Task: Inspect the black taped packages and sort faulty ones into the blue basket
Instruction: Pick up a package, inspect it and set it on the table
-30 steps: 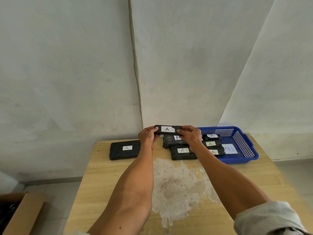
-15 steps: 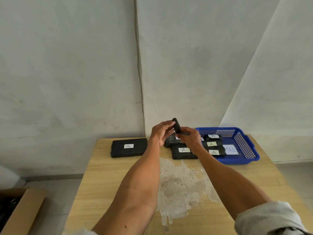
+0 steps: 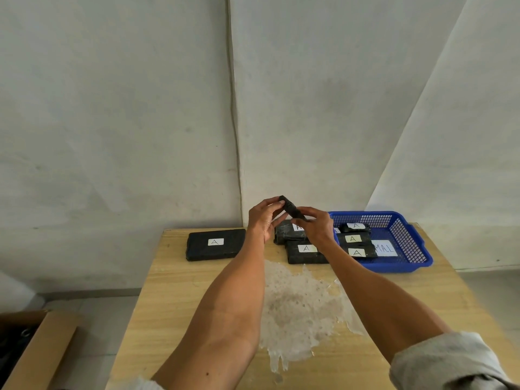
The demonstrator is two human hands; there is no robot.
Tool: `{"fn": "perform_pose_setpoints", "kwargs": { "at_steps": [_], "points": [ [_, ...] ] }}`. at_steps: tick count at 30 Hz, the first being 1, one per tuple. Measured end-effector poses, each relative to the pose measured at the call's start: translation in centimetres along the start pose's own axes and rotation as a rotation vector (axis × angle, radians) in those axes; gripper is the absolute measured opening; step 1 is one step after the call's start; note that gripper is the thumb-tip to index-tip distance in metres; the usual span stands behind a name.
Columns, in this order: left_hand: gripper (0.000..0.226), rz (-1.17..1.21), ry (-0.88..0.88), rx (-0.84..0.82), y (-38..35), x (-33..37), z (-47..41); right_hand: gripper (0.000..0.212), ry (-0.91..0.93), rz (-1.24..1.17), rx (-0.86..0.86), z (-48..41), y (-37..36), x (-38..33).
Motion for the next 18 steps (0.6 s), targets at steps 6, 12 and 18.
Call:
{"fn": "perform_pose_setpoints", "kwargs": {
  "at_steps": [6,12,18],
  "points": [
    [0.016,0.028,0.000,0.038,0.4,0.0,0.2,0.038,0.011,0.033,0.011,0.3,-0.1,-0.2],
    [0.018,0.002,-0.022,0.089,0.8,-0.2,-0.2,0.039,0.066,0.147,0.014,0.4,0.1,-0.7],
    [0.041,-0.129,-0.102,0.190,1.3,-0.2,-0.3,0.040,0.131,0.181,0.041,0.1,0.1,-1.9]
  ]
}}
Point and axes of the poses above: each hand's wrist, its own z-axis away from the middle knuckle, its own y-axis out of the back of the hand, x = y × z, the point moved 4 cm from there along -z, towards the middle knuckle, and after that the axes turned 14 degrees about -z, right-handed, at the moved point
